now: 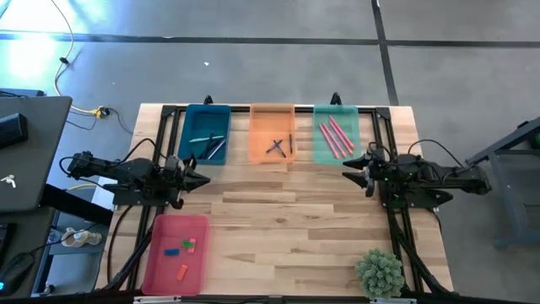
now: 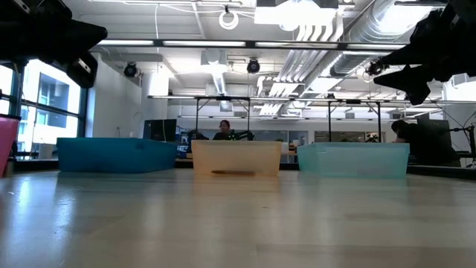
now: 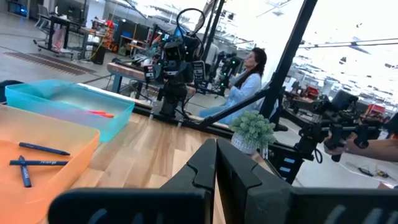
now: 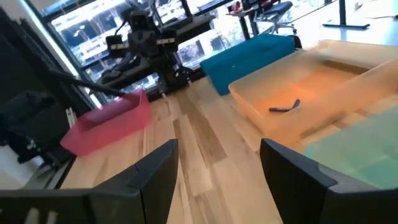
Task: Sort crayons/erasers/pens/pencils in bins
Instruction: Return to Home Position
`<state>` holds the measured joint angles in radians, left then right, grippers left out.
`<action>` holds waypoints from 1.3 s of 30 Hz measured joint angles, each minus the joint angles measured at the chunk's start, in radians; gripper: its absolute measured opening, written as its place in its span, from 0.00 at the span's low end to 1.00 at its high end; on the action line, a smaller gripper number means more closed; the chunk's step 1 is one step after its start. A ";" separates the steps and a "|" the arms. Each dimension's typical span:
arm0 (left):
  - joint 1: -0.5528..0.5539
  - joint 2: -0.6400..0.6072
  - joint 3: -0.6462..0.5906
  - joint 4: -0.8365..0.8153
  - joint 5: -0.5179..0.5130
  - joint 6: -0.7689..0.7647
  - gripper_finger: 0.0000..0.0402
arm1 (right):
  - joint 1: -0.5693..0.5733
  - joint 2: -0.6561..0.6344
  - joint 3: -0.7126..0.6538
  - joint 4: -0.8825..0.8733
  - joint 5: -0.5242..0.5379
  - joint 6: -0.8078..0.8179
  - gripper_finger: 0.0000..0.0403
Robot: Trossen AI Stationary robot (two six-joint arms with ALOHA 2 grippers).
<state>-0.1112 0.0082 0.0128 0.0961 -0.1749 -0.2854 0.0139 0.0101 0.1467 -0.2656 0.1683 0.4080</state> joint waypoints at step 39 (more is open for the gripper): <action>0.000 0.000 0.000 -0.001 0.000 0.000 0.00 | 0.000 0.005 0.003 -0.190 0.162 0.038 0.55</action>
<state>-0.1112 0.0082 0.0128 0.0948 -0.1749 -0.2852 0.0143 0.0151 0.1499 -0.4561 0.3302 0.4458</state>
